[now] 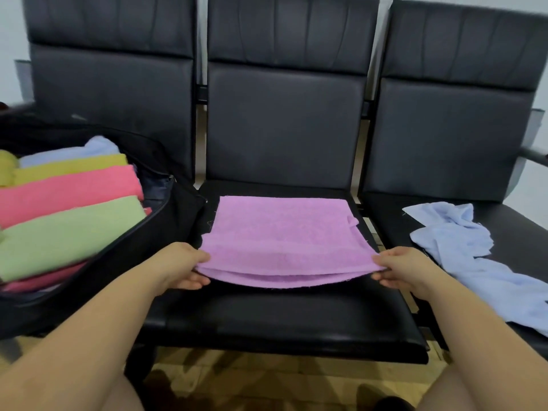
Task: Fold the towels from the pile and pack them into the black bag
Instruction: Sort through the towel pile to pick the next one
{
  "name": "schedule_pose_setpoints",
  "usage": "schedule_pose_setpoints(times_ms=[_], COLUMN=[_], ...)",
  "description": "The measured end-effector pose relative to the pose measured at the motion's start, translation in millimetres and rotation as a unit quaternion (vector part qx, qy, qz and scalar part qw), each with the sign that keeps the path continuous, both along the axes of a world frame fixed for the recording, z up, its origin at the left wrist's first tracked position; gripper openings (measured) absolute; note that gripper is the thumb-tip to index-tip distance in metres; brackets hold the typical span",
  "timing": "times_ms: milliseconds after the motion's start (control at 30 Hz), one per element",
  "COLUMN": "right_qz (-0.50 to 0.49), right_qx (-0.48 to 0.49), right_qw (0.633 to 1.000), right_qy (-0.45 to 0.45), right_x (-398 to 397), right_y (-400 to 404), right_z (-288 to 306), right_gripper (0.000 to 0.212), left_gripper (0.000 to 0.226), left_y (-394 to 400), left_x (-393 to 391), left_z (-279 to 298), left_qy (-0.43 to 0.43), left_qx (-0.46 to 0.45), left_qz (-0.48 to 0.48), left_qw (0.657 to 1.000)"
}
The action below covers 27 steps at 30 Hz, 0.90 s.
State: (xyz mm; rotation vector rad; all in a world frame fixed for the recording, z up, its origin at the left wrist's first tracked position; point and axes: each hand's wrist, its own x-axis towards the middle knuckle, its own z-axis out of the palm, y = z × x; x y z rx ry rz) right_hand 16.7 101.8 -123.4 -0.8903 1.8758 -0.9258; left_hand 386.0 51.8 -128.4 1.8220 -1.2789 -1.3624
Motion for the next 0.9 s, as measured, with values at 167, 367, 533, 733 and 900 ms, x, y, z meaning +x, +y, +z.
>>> schedule_pose_setpoints(times_ms=[167, 367, 533, 733, 900], right_qz=[-0.007, 0.02, 0.046, 0.019, 0.016], right_qx=[-0.068, -0.21, -0.346, -0.343, -0.426], right_qw=[0.987, 0.941, 0.873, 0.88, 0.851], right_qy=[-0.148, -0.266, -0.341, -0.329, -0.307], right_x=[5, 17, 19, 20, 16], right_y=[19, 41, 75, 71, 58], right_z=[16, 96, 192, 219, 209], right_gripper=[0.014, 0.013, 0.02, 0.035, 0.054], left_gripper=[0.033, 0.011, 0.044, 0.017, 0.011], left_y=[21, 39, 67, 60, 46], left_x=[9, 9, 18, 15, 10], left_z=[14, 93, 202, 226, 206], left_qy=[0.088, 0.229, 0.393, 0.373, 0.424], left_qx=[-0.102, -0.243, -0.316, -0.273, -0.273], left_qz=[0.026, 0.043, 0.01, 0.017, 0.059], left_qw=[0.991, 0.942, 0.864, 0.886, 0.862])
